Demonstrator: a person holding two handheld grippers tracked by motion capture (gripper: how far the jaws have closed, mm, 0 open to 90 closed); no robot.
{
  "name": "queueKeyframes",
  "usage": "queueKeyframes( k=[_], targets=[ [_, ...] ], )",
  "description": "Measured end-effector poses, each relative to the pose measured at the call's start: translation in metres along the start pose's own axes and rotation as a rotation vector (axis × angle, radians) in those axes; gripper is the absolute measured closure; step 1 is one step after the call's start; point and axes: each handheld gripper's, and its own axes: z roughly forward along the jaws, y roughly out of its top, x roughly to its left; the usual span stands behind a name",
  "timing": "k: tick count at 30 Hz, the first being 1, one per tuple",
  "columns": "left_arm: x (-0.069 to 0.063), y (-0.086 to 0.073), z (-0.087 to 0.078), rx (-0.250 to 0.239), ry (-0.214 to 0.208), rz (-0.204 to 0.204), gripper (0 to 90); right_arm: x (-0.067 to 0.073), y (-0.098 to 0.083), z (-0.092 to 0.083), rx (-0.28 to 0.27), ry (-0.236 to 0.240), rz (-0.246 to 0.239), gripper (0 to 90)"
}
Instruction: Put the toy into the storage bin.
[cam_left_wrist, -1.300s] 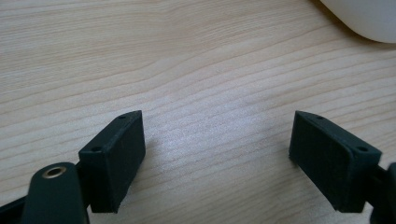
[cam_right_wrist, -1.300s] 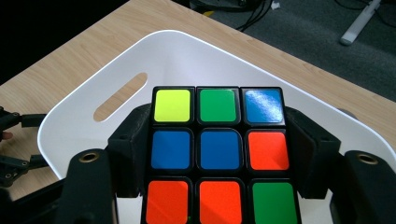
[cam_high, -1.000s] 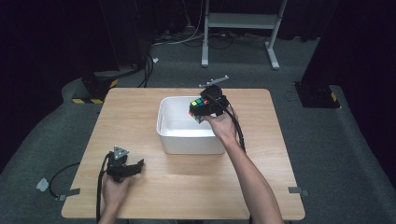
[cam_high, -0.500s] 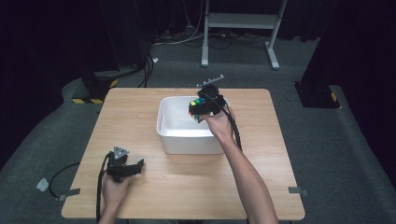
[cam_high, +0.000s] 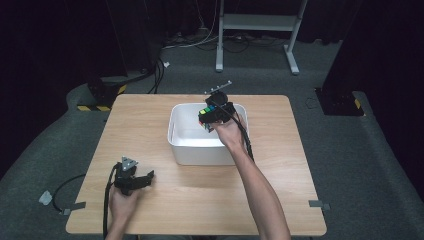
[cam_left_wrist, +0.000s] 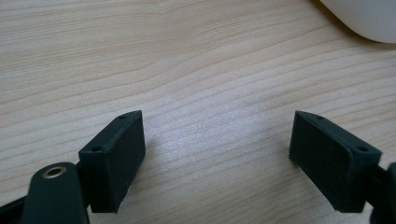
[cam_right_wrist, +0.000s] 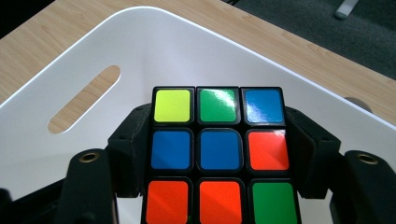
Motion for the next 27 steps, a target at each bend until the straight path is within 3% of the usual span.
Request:
queueKeyframes(
  k=[17, 27],
  targets=[
    [0.0, 0.0, 0.0, 0.0, 0.0, 0.0, 18.4, -0.001, 0.0, 0.01, 0.026, -0.011, 0.001, 34.0],
    [0.0, 0.0, 0.0, 0.0, 0.0, 0.0, 18.4, -0.001, 0.0, 0.015, 0.039, -0.006, 0.03, 34.0]
  ],
)
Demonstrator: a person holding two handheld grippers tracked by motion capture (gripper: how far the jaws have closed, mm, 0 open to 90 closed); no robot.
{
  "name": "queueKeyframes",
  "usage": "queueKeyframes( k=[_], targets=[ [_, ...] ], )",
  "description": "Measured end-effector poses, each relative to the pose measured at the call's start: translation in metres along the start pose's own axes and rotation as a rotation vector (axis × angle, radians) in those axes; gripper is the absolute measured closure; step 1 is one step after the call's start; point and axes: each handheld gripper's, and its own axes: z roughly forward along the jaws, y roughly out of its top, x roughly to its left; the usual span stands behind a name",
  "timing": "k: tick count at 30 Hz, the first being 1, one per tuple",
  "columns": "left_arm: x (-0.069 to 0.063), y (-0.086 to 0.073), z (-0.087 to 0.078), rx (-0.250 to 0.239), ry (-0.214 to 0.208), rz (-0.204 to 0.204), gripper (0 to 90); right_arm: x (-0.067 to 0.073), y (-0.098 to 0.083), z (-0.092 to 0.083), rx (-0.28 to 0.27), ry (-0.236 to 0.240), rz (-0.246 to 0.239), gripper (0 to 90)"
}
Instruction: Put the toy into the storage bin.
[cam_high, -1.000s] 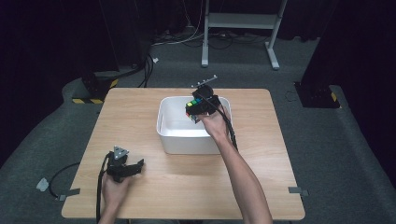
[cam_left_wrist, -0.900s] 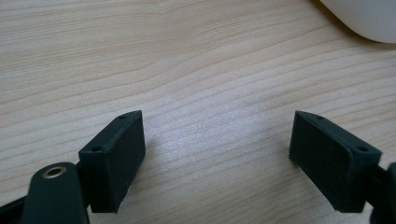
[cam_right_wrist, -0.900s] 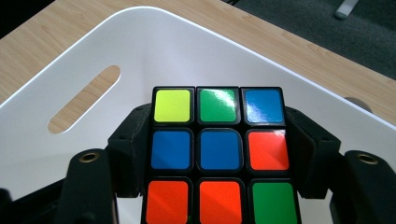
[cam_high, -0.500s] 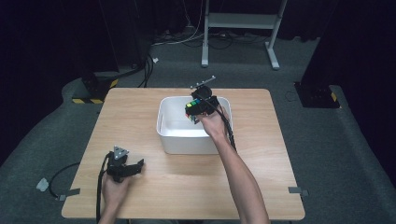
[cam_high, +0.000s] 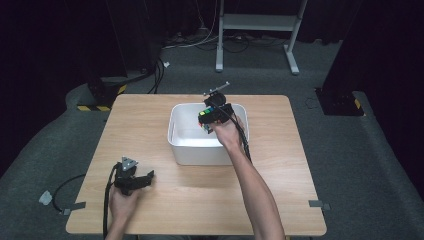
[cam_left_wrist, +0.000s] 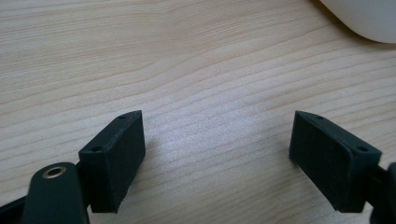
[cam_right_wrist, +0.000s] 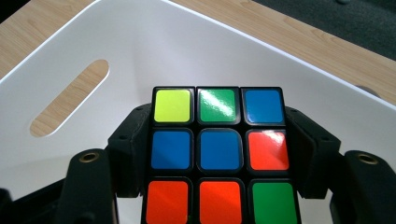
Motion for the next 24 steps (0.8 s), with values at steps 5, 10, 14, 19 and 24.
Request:
queueKeyframes(
  k=[5, 10, 14, 19, 24],
  targets=[
    [0.0, 0.0, 0.0, 0.0, 0.0, 0.0, 18.4, 0.0015, -0.0001, 0.0015, 0.003, 0.0, 0.001, 33.9],
    [0.0002, 0.0, -0.0001, 0.002, 0.0, 0.003, 18.4, 0.0028, -0.0007, 0.0003, 0.002, 0.001, -0.008, 33.9],
    [0.0, 0.0, 0.0, 0.0, 0.0, 0.0, 18.4, 0.0031, -0.0016, -0.0018, -0.004, 0.006, -0.01, 33.9],
    [0.0001, 0.0, -0.0001, 0.002, -0.001, 0.002, 18.4, 0.0042, -0.0022, -0.0041, -0.007, 0.008, -0.018, 34.0],
    [0.0001, 0.0, -0.0002, 0.003, 0.0, 0.003, 18.4, 0.0046, -0.0046, -0.0074, -0.012, 0.01, -0.022, 34.0]
  ],
)
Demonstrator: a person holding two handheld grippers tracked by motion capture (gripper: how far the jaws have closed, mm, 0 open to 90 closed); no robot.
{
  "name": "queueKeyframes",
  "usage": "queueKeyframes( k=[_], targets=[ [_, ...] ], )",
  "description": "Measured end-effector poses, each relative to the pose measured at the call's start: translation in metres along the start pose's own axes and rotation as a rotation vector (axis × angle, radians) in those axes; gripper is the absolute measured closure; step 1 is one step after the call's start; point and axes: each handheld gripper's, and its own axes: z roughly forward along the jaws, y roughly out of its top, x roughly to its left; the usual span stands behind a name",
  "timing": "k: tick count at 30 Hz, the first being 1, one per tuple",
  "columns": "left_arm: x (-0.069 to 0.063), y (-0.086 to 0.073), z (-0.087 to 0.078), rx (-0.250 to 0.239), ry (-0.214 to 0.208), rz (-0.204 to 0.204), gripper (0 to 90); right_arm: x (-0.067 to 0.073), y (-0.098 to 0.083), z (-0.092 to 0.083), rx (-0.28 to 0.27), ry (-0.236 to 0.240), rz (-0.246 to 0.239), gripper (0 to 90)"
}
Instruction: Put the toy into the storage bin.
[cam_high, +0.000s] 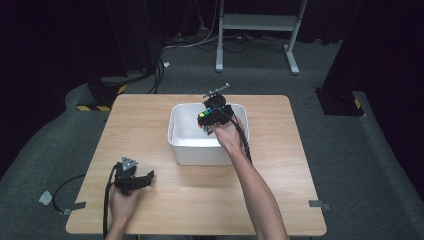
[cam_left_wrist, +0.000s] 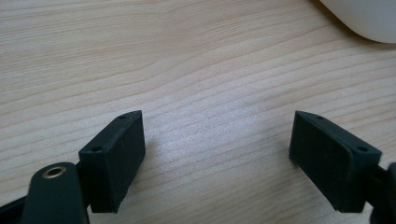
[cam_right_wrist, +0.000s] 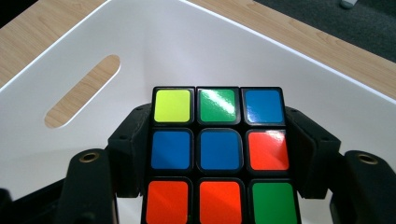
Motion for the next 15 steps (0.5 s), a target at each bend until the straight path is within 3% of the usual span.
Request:
queueKeyframes(
  k=[15],
  targets=[
    [0.0, 0.0, 0.0, 0.001, 0.002, 0.001, 18.3, 0.0, -0.011, -0.012, -0.019, -0.003, -0.009, 34.0]
  ],
)
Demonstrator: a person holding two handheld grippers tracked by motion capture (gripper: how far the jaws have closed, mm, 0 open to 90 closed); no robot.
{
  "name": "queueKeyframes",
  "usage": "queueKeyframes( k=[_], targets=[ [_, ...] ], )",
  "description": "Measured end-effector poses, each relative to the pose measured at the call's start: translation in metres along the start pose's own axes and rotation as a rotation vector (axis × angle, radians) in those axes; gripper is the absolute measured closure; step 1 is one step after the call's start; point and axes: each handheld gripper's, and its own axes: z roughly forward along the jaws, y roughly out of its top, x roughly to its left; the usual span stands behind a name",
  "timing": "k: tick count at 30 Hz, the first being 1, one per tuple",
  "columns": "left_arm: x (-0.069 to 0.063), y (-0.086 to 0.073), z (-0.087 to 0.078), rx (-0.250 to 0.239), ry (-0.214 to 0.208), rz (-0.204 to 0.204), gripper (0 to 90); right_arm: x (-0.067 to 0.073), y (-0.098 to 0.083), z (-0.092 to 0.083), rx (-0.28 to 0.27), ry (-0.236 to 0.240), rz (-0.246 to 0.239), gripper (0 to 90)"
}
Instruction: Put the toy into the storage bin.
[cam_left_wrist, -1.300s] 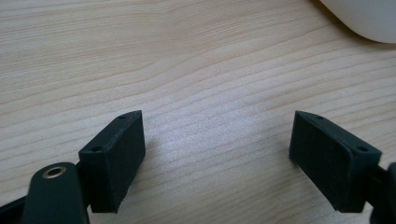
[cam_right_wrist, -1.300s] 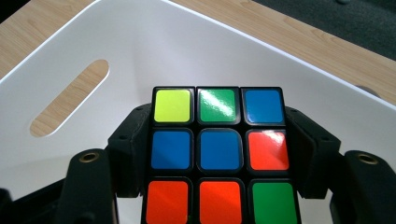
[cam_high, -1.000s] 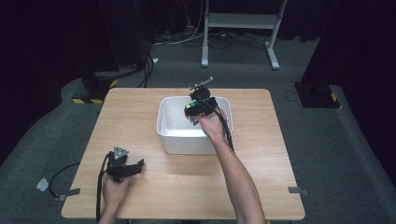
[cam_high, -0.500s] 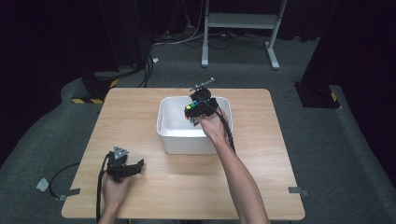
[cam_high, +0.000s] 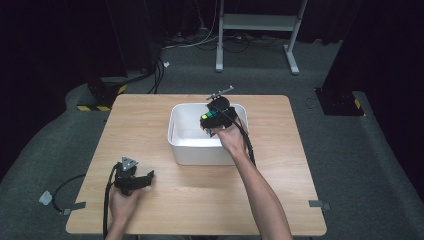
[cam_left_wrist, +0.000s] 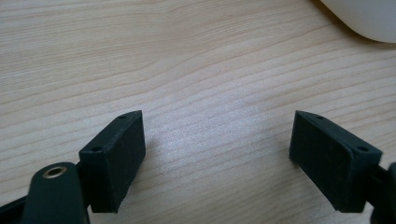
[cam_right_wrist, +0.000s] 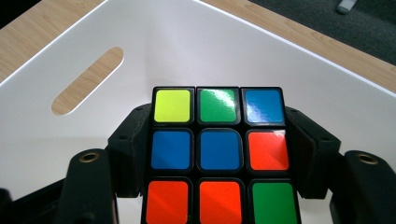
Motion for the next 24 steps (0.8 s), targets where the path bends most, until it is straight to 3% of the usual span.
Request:
queueKeyframes(
  k=[24],
  targets=[
    [0.0, 0.0, 0.0, 0.0, 0.001, 0.001, 18.3, -0.003, -0.02, -0.025, -0.049, 0.009, 0.003, 34.0]
  ],
)
